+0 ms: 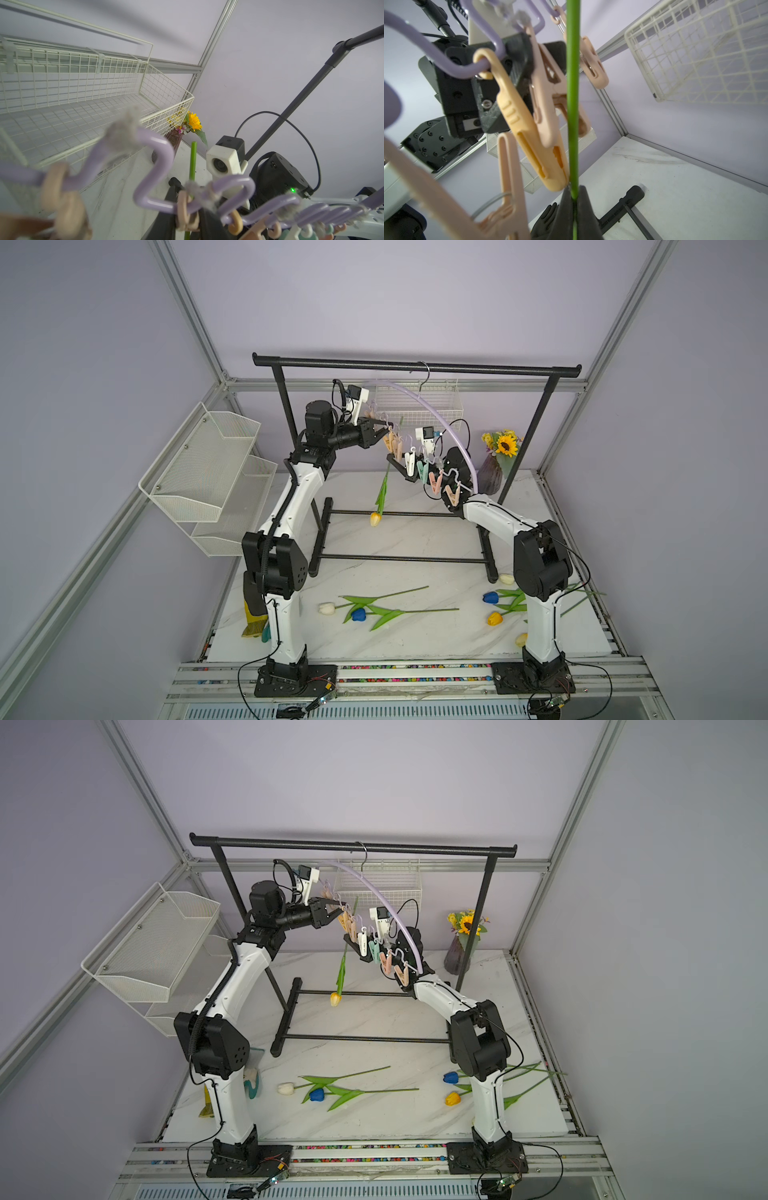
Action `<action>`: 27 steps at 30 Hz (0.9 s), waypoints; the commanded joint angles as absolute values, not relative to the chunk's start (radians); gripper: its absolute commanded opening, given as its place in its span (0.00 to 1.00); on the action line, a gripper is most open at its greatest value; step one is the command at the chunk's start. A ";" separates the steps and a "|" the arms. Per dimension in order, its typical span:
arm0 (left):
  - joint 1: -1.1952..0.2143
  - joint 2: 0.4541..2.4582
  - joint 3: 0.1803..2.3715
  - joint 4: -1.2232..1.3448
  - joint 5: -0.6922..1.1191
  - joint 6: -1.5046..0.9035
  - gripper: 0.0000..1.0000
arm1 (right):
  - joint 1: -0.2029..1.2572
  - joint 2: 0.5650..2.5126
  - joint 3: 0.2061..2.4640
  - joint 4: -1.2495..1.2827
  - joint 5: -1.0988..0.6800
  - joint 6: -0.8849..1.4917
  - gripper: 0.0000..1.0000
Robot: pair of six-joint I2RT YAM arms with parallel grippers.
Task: Dry the flowers on a clothes hanger
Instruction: Clamp the flower onto the hanger.
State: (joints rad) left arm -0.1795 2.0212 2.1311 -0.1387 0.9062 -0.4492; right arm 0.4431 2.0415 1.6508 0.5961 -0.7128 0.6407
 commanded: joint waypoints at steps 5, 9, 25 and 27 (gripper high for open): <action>-0.184 2.016 2.130 -0.122 0.917 -0.415 0.10 | 0.450 1.985 1.672 0.594 -0.732 0.636 0.00; -0.183 2.015 2.130 -0.127 0.914 -0.408 0.10 | 0.451 1.979 1.671 0.592 -0.735 0.635 0.00; -0.183 2.020 2.129 -0.074 0.925 -0.452 0.25 | 0.453 1.984 1.673 0.567 -0.749 0.630 0.00; -0.184 2.019 2.129 -0.071 0.925 -0.453 0.27 | 0.454 1.984 1.673 0.562 -0.748 0.628 0.00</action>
